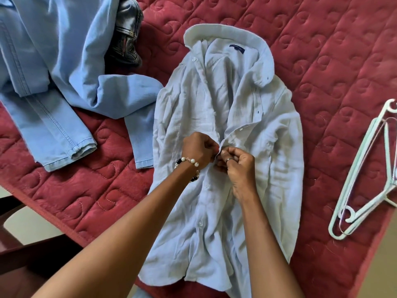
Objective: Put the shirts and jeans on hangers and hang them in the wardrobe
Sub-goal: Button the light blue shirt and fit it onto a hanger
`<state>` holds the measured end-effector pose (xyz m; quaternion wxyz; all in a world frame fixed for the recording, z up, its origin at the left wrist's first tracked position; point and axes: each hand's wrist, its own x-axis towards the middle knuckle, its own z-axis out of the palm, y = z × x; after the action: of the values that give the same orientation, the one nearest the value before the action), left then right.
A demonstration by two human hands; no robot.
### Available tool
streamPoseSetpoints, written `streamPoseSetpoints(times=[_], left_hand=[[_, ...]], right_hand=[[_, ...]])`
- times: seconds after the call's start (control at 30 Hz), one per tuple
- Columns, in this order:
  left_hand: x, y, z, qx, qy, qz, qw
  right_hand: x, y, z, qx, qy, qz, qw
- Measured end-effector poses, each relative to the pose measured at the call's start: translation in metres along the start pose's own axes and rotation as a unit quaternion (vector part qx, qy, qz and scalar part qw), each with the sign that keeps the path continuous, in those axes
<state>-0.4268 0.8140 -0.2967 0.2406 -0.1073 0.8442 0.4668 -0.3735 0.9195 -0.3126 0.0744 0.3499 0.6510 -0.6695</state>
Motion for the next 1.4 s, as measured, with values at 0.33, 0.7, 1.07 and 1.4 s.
streamPoseSetpoints(times=[0.33, 0.7, 1.07, 1.4], left_hand=[[0.001, 0.003, 0.004, 0.056, 0.031, -0.009, 0.998], [0.001, -0.002, 0.01, 0.02, 0.104, -0.024, 0.994], [0.016, -0.013, 0.001, 0.107, 0.037, -0.017, 0.993], [0.068, 0.034, -0.004, 0.147, 0.094, 0.064, 0.982]], right_hand=[[0.009, 0.007, 0.001, -0.155, 0.03, -0.092, 0.983], [0.012, 0.016, 0.002, -0.08, 0.038, -0.074, 0.993], [0.023, -0.008, 0.004, -0.22, -0.009, -0.061, 0.973], [0.073, -0.045, 0.009, -0.261, 0.199, -0.006, 0.945]])
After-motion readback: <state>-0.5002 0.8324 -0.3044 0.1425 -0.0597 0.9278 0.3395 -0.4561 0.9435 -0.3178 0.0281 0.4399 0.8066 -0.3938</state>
